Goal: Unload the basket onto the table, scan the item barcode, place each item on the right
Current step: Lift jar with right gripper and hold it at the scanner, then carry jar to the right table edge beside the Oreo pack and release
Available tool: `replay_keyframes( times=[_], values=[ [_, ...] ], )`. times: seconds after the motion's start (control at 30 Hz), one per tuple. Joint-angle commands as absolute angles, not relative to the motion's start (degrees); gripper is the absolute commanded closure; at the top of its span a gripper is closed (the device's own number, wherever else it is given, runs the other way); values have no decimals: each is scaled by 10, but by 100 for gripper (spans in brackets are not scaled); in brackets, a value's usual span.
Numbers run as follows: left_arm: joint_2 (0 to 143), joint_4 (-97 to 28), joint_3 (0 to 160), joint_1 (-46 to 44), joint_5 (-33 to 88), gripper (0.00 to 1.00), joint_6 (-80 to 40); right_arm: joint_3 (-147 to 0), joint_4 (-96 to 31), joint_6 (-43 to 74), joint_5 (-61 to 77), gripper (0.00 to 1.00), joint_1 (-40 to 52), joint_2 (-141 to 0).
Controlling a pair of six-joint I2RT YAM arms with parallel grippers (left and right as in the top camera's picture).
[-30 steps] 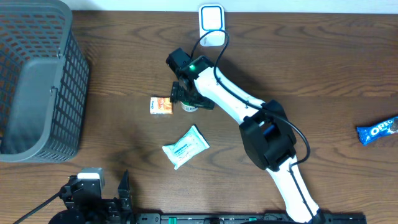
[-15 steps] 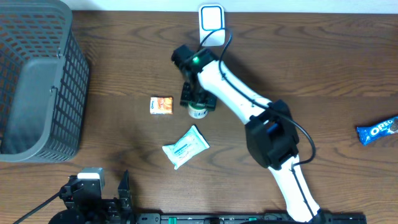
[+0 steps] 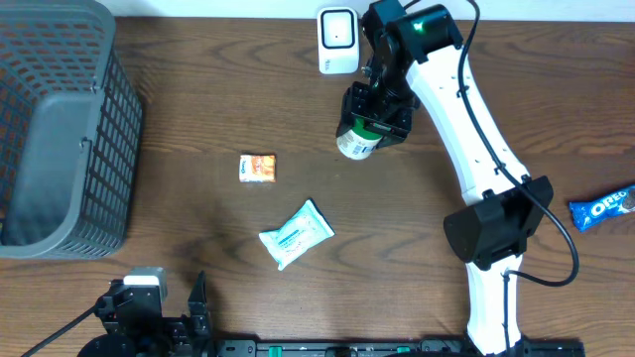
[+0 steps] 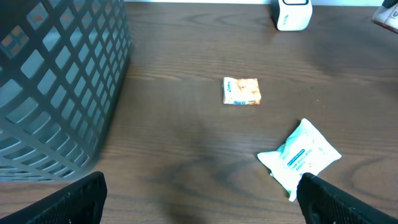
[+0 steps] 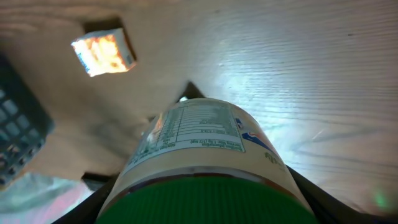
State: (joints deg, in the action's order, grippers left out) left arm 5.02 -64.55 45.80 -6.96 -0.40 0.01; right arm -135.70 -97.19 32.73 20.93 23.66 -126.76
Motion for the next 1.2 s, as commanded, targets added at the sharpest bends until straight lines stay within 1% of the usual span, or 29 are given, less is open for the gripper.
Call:
replay_keyframes(
  times=[0.0,0.3,0.43,0.5,0.6,0.7,0.73,0.8,0.97,1.07,1.1,1.13,1.17],
  values=[
    [47,-647,459,-72,-11,2,4,-1364,-973,299,247,61,240,-1263],
    [47,-647,459,-72,-11,2,4,-1364,-973,297,234,62,248,-1263],
    [47,-647,459,-72,-11,2,4,-1364,-966,335,104,63,253,-1263],
    [47,-647,459,-72,-11,2,4,-1364,-952,338,73,63,256,-1263],
    [47,-647,459,-72,-11,2,4,-1364,-899,338,27,62,263,-1263],
    [47,-647,459,-72,-11,3,4,-1364,-814,338,-73,62,264,-1263],
    [47,-647,459,-72,-11,2,4,-1363,-758,338,-118,62,263,-1263],
    [47,-647,459,-72,-11,2,4,-1361,-695,332,-156,62,265,-1264],
    [47,-647,459,-72,-11,2,4,-1342,-529,285,-202,64,267,-1271],
    [47,-647,459,-72,-11,2,4,-1307,-417,249,-222,62,267,-1283],
    [47,-647,459,-72,-11,2,4,-1288,-357,222,-222,60,267,-1295],
    [47,-647,459,-72,-11,2,4,-1281,-336,212,-222,60,267,-1300],
    [47,-647,459,-72,-11,2,4,-1265,-275,178,-222,59,268,-1318]
  ],
)
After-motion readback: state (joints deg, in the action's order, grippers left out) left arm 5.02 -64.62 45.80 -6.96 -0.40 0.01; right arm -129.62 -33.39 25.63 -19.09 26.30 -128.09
